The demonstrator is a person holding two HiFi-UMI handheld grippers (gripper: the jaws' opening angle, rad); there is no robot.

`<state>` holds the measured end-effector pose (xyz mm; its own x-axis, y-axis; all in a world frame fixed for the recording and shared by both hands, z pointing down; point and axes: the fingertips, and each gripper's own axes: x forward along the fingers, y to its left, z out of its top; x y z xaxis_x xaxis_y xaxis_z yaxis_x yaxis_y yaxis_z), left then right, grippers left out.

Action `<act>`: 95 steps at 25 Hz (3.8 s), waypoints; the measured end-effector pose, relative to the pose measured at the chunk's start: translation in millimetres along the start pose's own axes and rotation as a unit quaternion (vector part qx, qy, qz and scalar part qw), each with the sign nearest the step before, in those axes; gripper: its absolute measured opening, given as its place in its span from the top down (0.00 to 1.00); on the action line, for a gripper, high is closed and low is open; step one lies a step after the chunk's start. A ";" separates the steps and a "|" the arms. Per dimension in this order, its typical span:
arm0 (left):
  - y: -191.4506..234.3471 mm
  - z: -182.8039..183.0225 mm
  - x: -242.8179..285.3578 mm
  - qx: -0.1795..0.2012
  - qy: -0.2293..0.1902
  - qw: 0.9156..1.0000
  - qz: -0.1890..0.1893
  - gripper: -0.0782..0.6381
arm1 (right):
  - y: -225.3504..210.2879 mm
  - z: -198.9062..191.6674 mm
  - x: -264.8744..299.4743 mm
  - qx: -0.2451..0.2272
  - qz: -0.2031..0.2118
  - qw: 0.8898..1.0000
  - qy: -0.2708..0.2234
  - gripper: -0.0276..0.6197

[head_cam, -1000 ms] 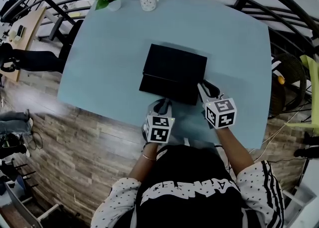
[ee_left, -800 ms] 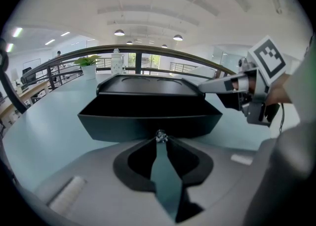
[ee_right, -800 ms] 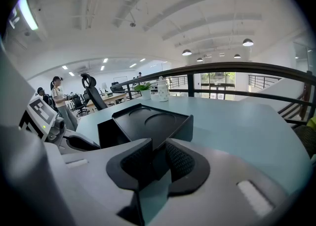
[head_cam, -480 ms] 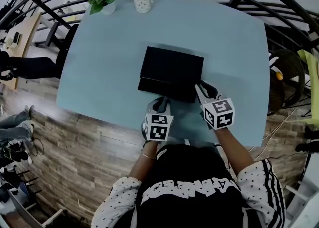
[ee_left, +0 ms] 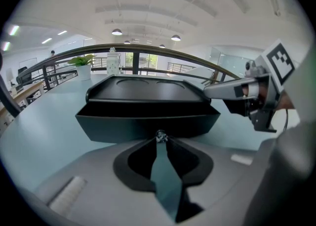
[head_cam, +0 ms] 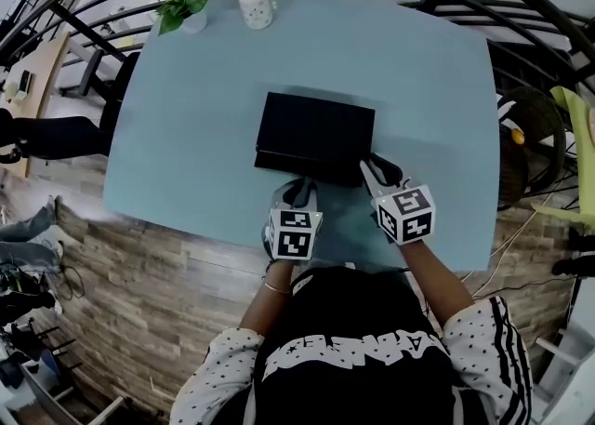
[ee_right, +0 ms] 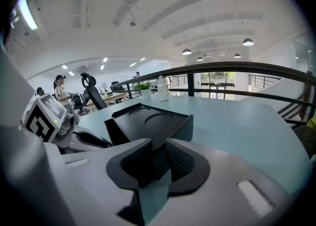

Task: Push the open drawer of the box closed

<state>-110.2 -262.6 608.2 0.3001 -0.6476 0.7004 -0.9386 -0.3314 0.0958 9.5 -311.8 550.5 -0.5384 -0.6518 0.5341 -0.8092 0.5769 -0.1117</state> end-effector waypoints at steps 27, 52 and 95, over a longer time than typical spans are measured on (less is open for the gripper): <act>1.2 14.6 15.2 0.003 -0.004 1.000 -0.006 0.89 | -1.0 -1.4 -1.8 -0.002 -0.003 1.000 0.002 0.85; 4.0 21.0 22.2 -0.020 -0.009 1.000 -0.008 0.89 | 0.7 -2.3 -0.7 -0.005 -0.004 1.000 0.003 0.85; 8.4 24.7 -7.7 -0.067 -0.062 0.996 0.010 0.89 | 4.0 -1.9 -12.0 0.007 0.005 1.000 -0.010 0.81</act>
<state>-116.2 -277.3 586.1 0.2919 -0.7363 0.6104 -0.9564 -0.2284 0.1819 13.2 -300.6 545.2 -0.5515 -0.6553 0.5161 -0.8064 0.5771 -0.1291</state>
